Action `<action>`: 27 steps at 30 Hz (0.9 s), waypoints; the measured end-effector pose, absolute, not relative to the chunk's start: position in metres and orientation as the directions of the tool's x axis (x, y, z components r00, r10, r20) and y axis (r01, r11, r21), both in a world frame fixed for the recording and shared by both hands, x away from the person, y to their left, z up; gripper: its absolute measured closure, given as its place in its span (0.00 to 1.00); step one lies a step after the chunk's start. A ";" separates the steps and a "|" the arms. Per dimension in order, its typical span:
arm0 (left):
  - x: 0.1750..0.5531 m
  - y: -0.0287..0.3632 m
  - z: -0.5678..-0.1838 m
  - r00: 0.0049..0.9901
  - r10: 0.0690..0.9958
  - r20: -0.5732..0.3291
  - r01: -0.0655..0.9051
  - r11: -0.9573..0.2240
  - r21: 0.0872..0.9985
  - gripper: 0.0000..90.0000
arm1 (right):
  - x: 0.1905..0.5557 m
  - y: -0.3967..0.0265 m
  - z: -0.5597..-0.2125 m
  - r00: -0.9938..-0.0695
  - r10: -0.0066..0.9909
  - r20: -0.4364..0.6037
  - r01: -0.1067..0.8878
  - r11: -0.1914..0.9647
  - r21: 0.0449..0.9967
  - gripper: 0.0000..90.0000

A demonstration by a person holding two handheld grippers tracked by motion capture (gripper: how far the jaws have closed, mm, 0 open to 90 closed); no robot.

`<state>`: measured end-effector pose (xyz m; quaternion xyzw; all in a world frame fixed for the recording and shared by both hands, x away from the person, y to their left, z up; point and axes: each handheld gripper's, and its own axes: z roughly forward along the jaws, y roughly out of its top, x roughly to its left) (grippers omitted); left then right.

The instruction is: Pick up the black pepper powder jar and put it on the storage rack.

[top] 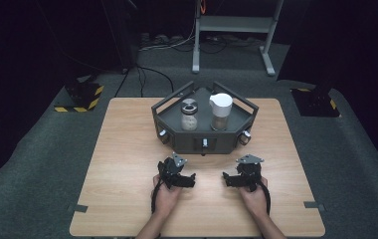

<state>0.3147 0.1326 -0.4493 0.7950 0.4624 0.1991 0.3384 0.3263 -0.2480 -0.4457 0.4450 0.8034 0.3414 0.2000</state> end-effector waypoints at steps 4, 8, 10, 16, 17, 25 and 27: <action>0.315 0.133 -0.449 0.496 0.868 0.003 0.599 -0.345 0.723 0.03 | 0.326 -0.248 -0.446 -0.524 0.851 -0.018 0.578 0.371 0.727 0.06; 0.315 0.133 -0.449 0.500 0.866 0.000 0.599 -0.346 0.722 0.03 | 0.326 -0.248 -0.446 -0.524 0.851 -0.017 0.578 0.371 0.727 0.06; 0.315 0.133 -0.450 0.498 0.867 -0.003 0.600 -0.342 0.723 0.03 | 0.326 -0.248 -0.446 -0.524 0.852 -0.018 0.578 0.371 0.727 0.06; 0.315 0.133 -0.449 0.501 0.866 -0.002 0.600 -0.345 0.722 0.03 | 0.326 -0.248 -0.446 -0.524 0.852 -0.018 0.578 0.371 0.727 0.06; 0.315 0.133 -0.449 0.501 0.866 -0.002 0.600 -0.346 0.722 0.03 | 0.326 -0.248 -0.446 -0.524 0.852 -0.017 0.579 0.371 0.727 0.06; 0.315 0.133 -0.449 0.501 0.865 -0.002 0.600 -0.346 0.722 0.03 | 0.326 -0.248 -0.446 -0.524 0.852 -0.018 0.578 0.371 0.727 0.06; 0.315 0.133 -0.449 0.501 0.865 -0.002 0.599 -0.346 0.722 0.03 | 0.326 -0.248 -0.446 -0.524 0.852 -0.017 0.578 0.371 0.727 0.06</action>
